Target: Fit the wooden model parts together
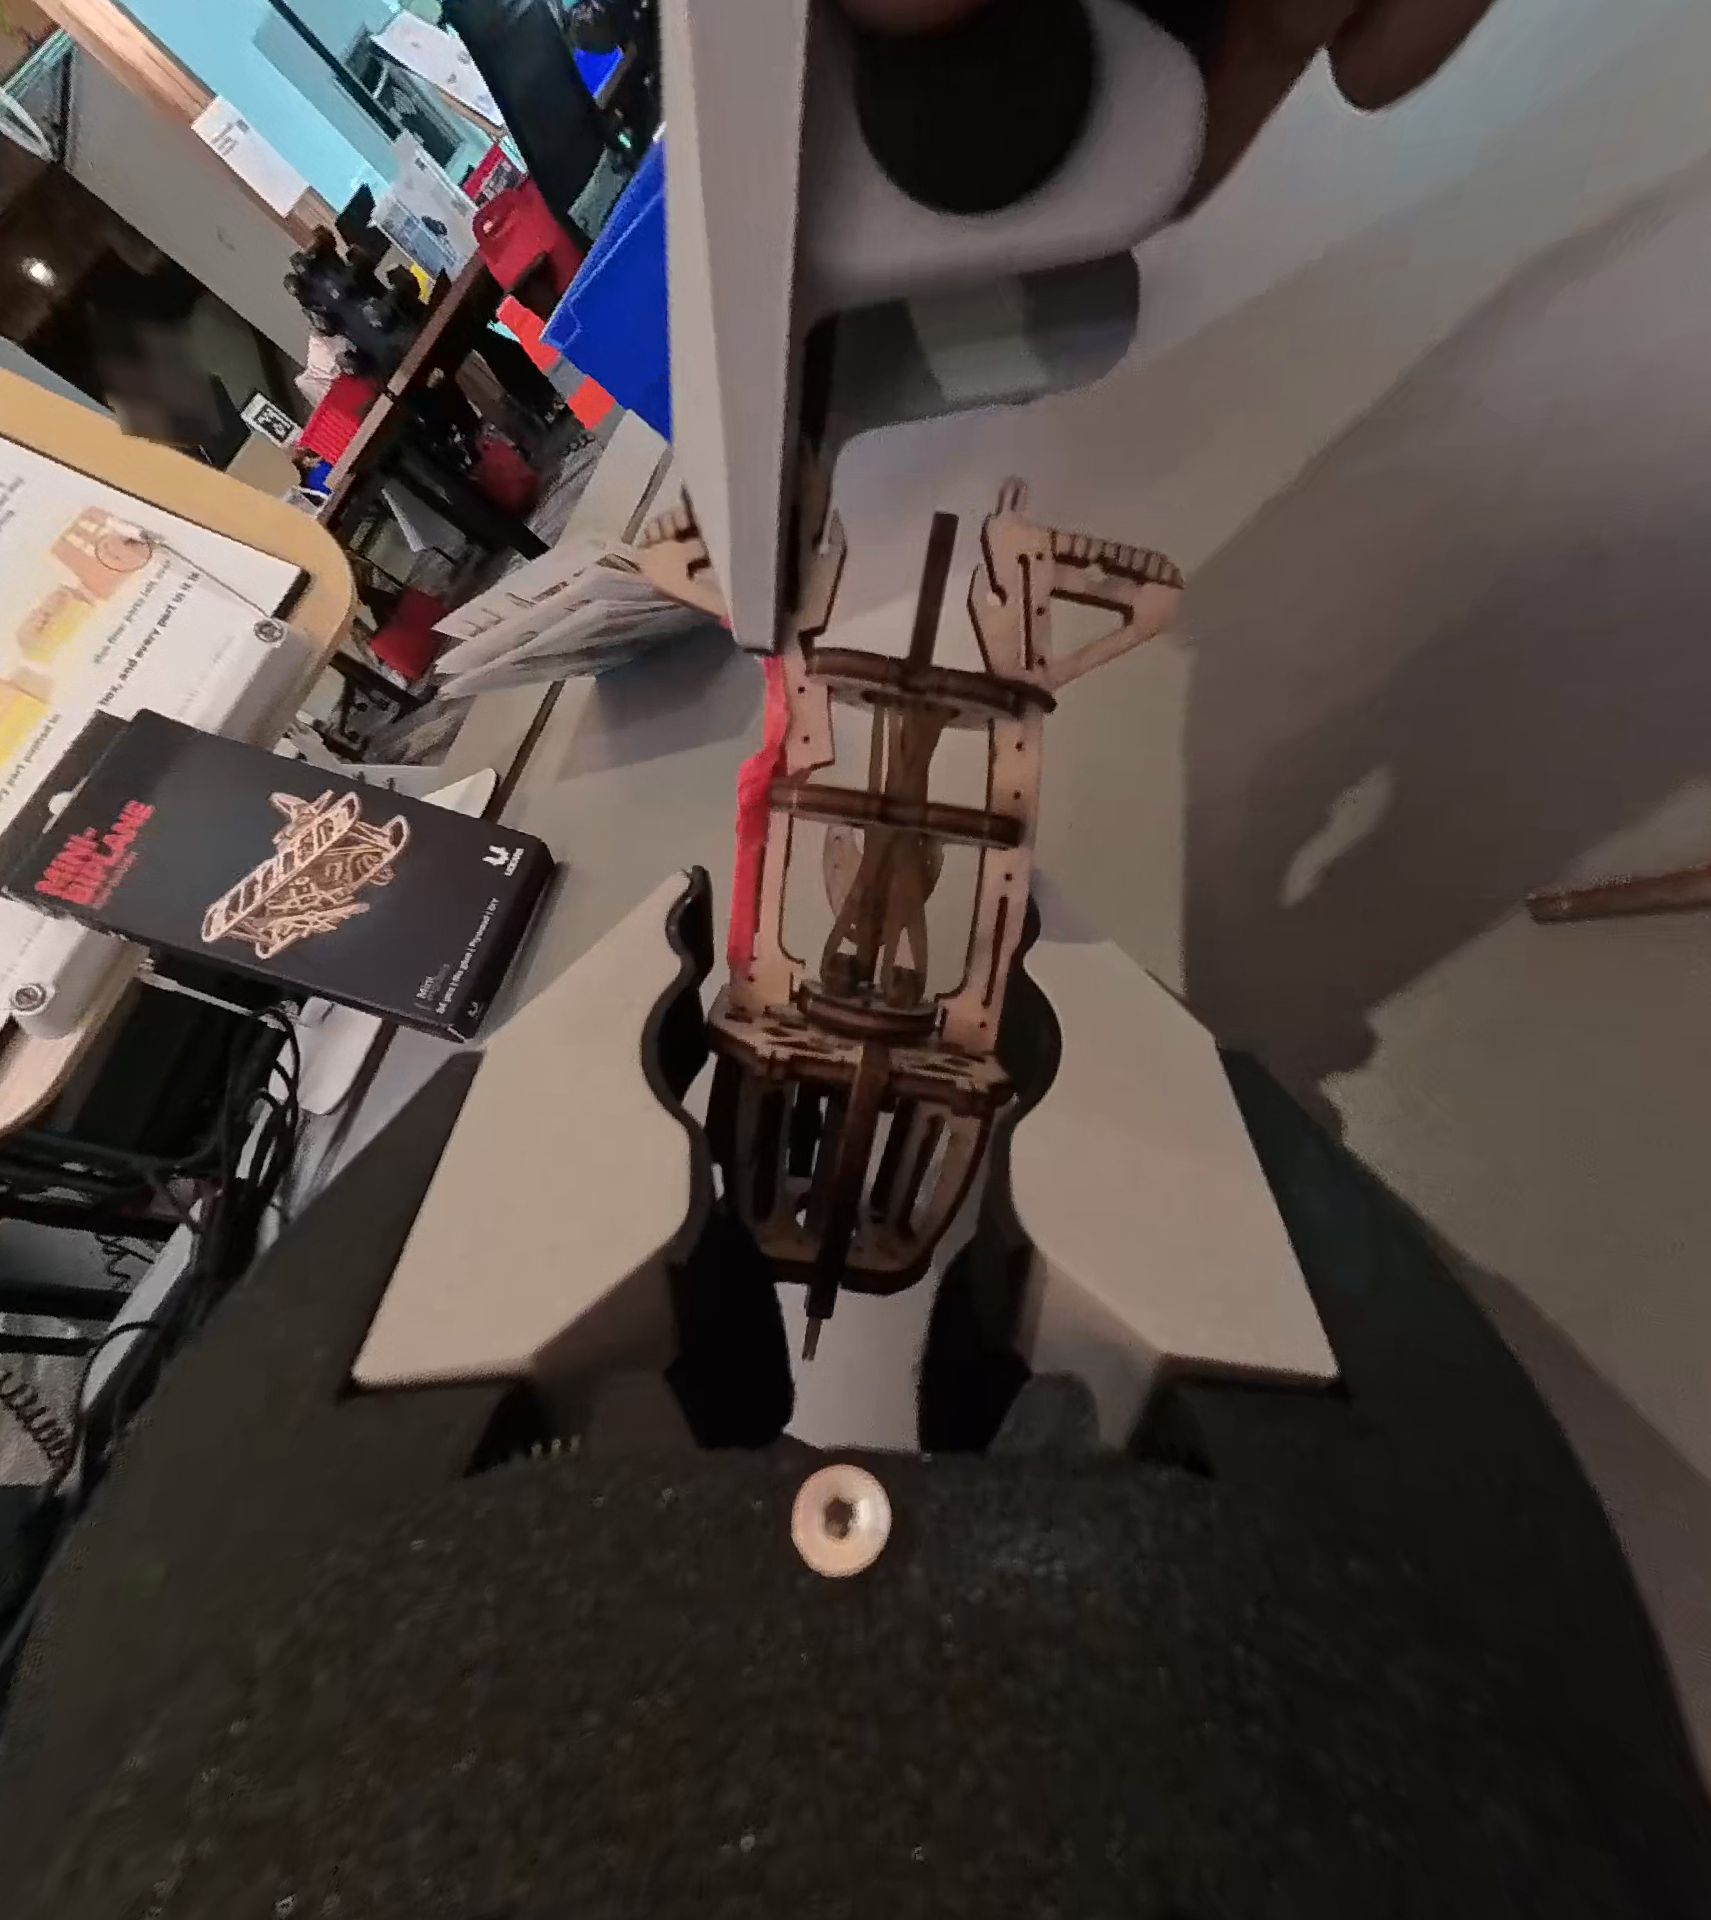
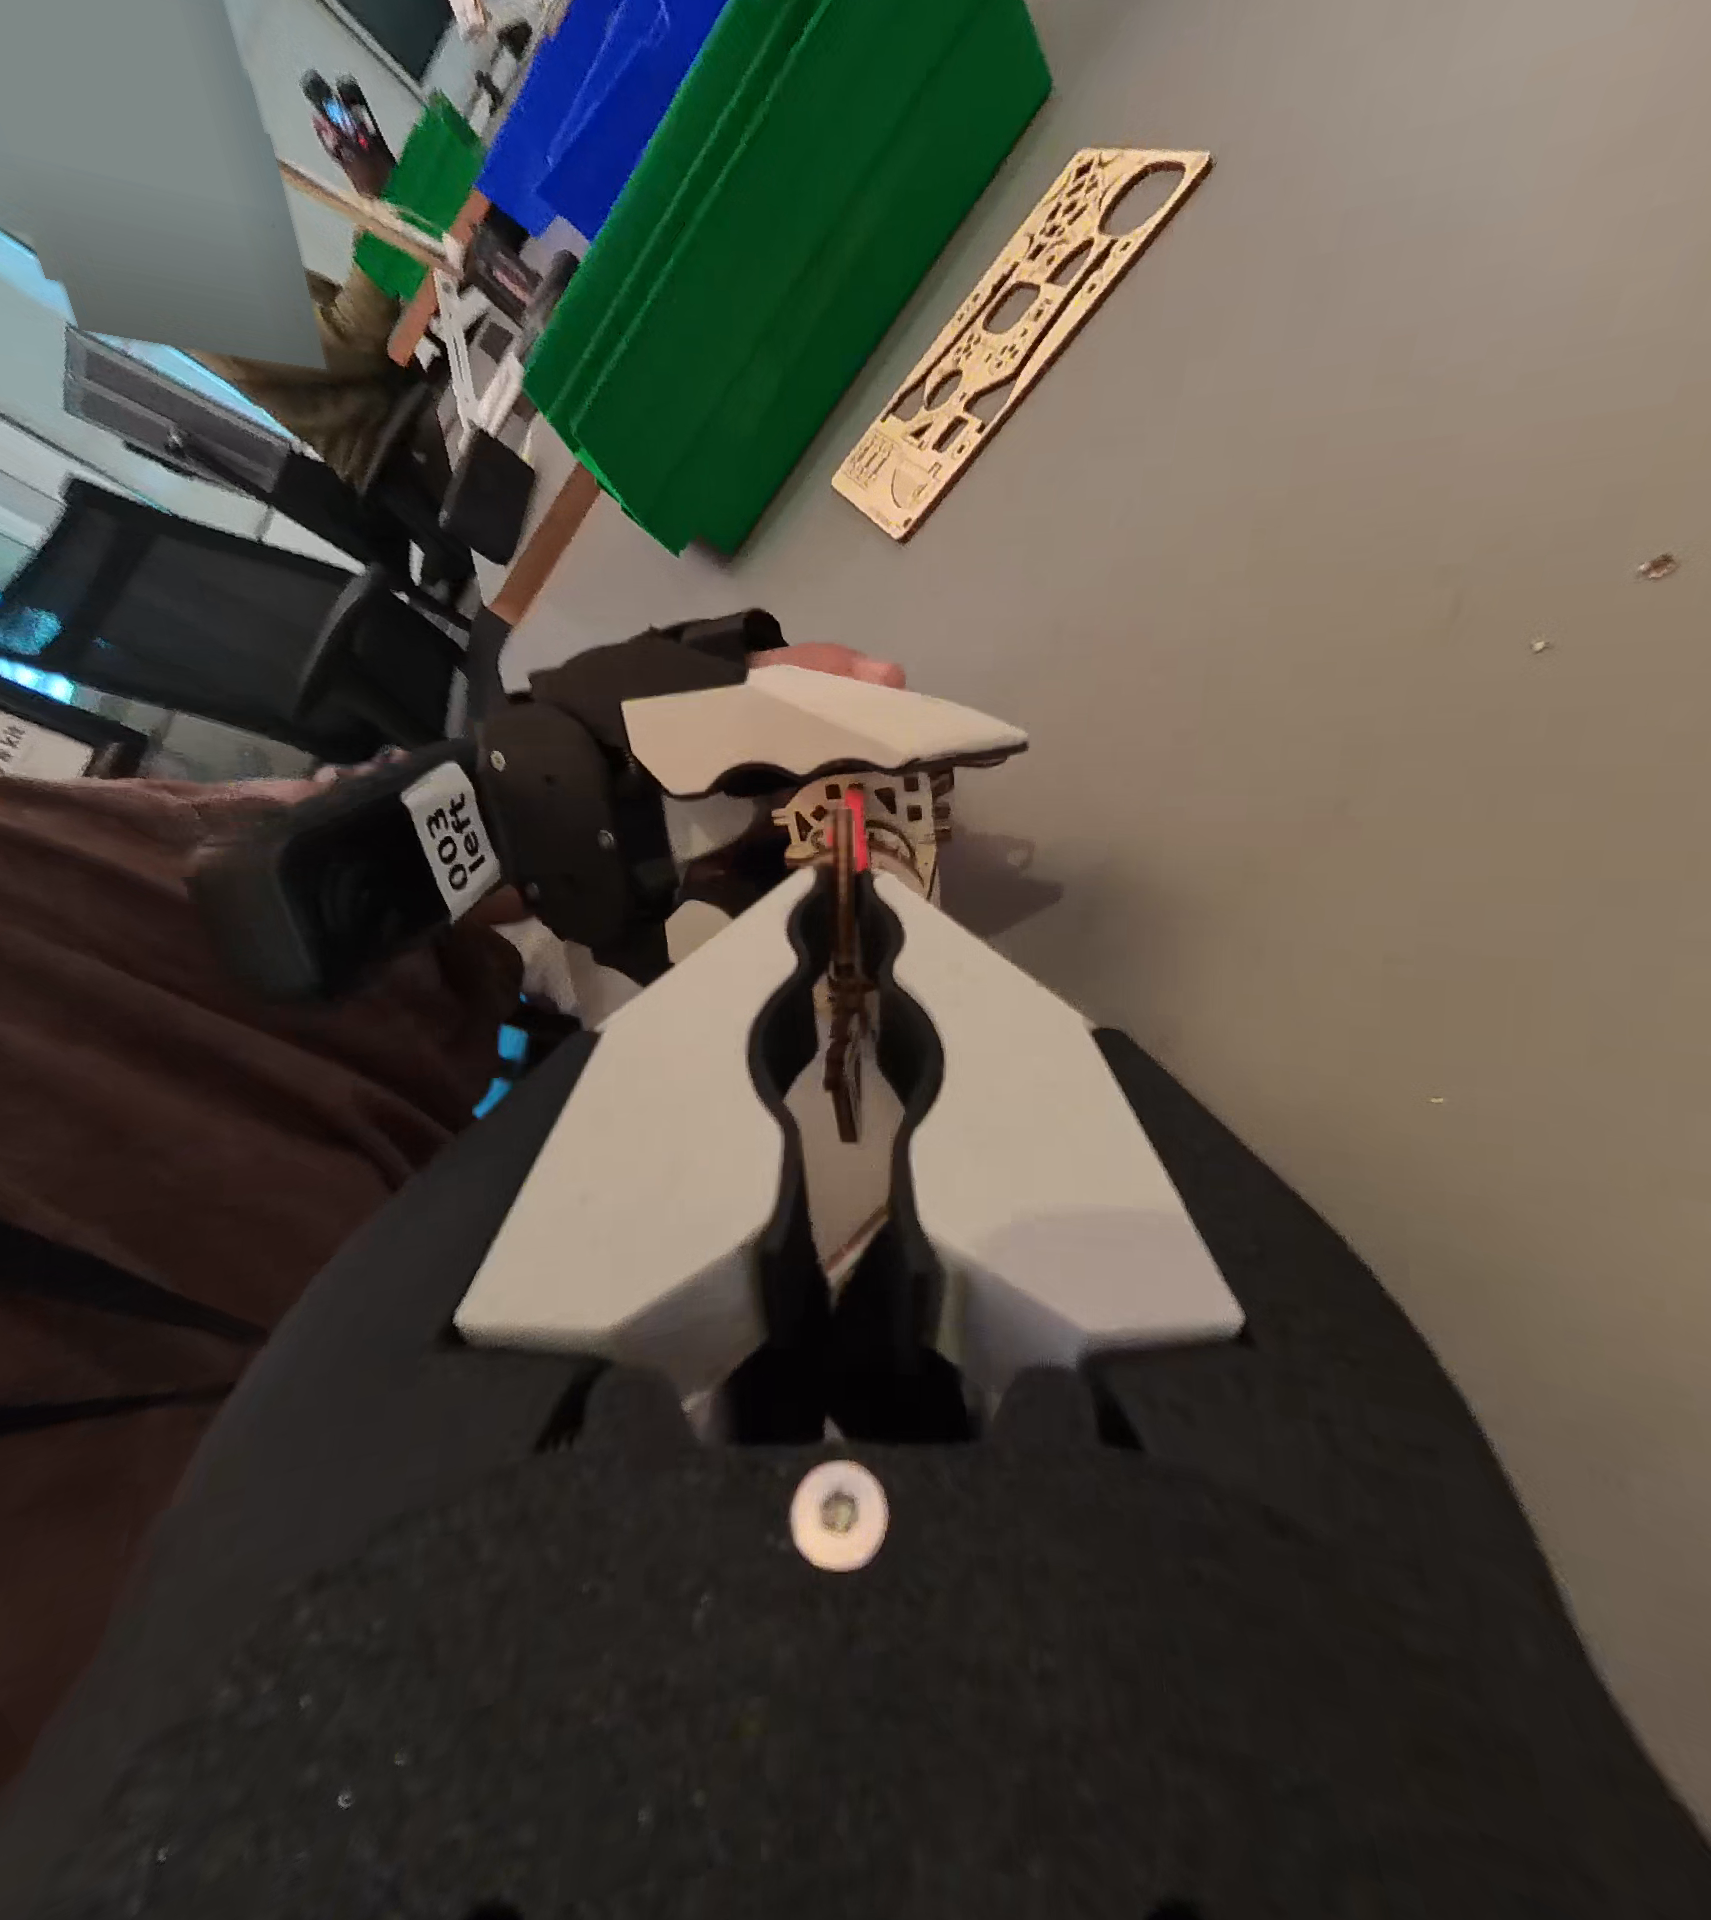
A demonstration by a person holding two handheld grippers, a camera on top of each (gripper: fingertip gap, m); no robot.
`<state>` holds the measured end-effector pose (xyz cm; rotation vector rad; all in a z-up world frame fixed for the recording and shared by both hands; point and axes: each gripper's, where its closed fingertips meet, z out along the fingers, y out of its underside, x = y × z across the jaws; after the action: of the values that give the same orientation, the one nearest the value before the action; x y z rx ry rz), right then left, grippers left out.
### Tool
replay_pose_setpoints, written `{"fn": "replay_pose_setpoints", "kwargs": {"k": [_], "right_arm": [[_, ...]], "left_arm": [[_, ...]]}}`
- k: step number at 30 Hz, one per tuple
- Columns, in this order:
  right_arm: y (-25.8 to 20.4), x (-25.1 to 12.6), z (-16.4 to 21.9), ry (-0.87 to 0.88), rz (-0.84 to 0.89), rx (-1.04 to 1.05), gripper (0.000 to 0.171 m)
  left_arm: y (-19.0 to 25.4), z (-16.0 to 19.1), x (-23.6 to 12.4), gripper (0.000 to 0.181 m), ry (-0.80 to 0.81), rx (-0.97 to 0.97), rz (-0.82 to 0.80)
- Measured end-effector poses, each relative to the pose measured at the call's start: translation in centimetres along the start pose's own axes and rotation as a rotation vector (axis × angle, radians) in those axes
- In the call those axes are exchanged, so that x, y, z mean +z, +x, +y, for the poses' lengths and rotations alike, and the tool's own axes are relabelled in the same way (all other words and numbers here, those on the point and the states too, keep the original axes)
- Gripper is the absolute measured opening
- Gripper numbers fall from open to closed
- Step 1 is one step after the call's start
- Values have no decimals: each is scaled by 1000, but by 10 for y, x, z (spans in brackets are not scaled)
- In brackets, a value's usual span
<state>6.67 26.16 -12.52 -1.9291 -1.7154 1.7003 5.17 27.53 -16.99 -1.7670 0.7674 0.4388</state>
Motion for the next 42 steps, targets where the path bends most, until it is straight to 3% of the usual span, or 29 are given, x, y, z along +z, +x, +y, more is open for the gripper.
{"fn": "replay_pose_setpoints", "kwargs": {"k": [11,13,15,18,20,21,23,24,26,28,30,35,42], "right_arm": [[1,-9,-33,-124,-6,-154,2],[4,-35,-69,-4,-11,-121,0],[13,-62,-92,22,73,-182,1],[-28,-127,-150,240,184,-408,1],[-51,-158,-163,361,342,-601,3],[-33,-155,-149,341,410,-579,4],[56,-121,-66,60,461,-278,6],[84,-114,-33,12,414,-155,6],[99,-126,-21,110,383,-97,27],[84,-127,-17,110,371,-141,28],[44,-102,-9,84,234,-190,19],[-21,-39,11,-6,-35,-163,22],[-17,-11,15,-132,220,-420,21]], "left_arm": [[-2,0,-3,48,-11,32,-5],[12,13,2,49,-66,125,16],[6,3,-1,49,-18,129,-33],[-10,-2,-7,49,18,51,-71],[-14,-4,-8,49,31,77,-111],[-15,-6,-8,49,37,76,-116],[-16,-5,-8,50,35,84,-127],[-16,-4,-8,50,32,86,-131],[-18,-5,-9,50,34,91,-147],[-19,-5,-9,50,29,122,-166],[-18,-6,-8,49,31,160,-180],[-18,-3,-6,49,16,209,-199],[-11,9,1,49,-54,124,-132]]}}
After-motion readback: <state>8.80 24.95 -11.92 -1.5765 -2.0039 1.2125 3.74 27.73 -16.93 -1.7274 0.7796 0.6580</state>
